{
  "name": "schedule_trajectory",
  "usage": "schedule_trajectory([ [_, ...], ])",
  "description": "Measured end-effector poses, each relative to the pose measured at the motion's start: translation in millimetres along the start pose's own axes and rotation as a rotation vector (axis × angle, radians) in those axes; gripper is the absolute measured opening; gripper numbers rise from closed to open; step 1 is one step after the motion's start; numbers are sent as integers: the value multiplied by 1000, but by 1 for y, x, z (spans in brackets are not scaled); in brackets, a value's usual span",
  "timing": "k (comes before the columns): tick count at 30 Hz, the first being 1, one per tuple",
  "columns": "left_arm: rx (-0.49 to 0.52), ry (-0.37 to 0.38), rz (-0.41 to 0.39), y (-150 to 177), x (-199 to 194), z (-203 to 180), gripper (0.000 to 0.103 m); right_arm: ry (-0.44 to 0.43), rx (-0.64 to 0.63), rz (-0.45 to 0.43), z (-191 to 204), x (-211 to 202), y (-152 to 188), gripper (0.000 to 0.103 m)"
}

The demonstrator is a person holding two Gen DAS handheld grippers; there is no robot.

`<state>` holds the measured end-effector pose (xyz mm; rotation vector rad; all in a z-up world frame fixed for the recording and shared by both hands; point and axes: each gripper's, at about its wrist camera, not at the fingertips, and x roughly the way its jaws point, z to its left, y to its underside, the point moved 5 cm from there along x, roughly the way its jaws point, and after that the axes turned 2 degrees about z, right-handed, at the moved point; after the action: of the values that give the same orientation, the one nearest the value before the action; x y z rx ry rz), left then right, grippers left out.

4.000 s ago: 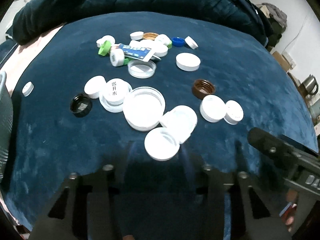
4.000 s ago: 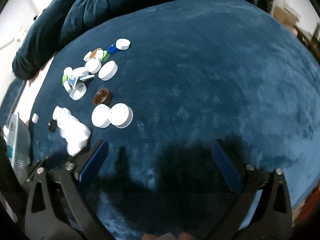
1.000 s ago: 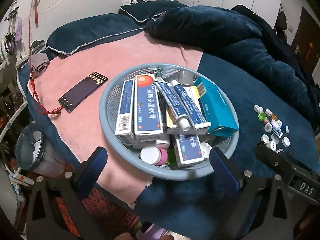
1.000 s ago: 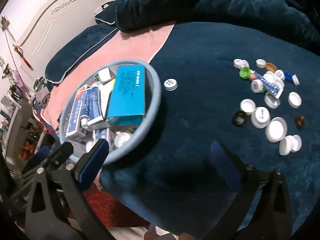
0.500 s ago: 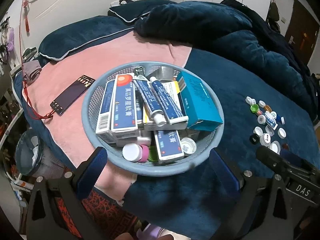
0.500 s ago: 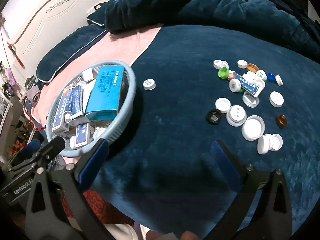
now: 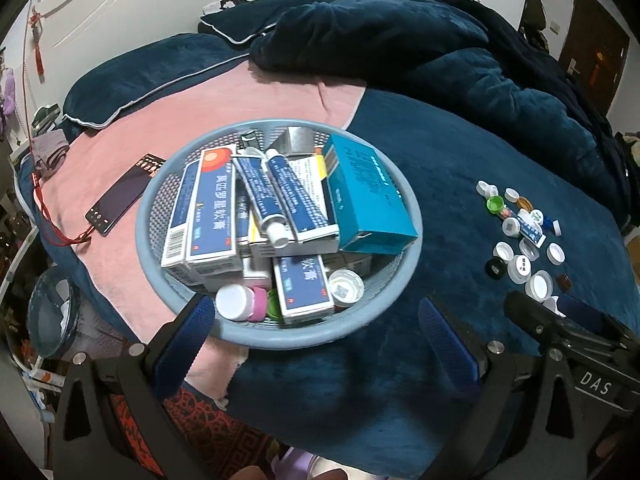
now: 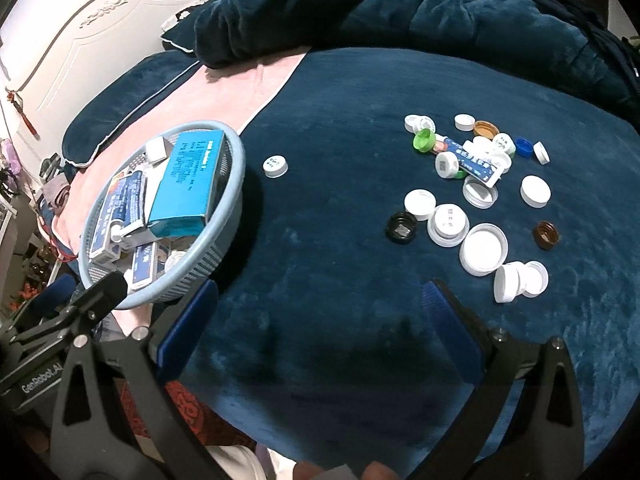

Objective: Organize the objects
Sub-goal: 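Move both grippers from the basket back toward the cap pile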

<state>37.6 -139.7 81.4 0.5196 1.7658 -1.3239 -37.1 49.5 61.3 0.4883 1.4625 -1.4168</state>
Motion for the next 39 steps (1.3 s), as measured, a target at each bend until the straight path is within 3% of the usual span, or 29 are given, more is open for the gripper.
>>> schedule_trajectory([
  [39,70,6,25,5,5,-31,102,41,42,8,-34,-7,8,103],
])
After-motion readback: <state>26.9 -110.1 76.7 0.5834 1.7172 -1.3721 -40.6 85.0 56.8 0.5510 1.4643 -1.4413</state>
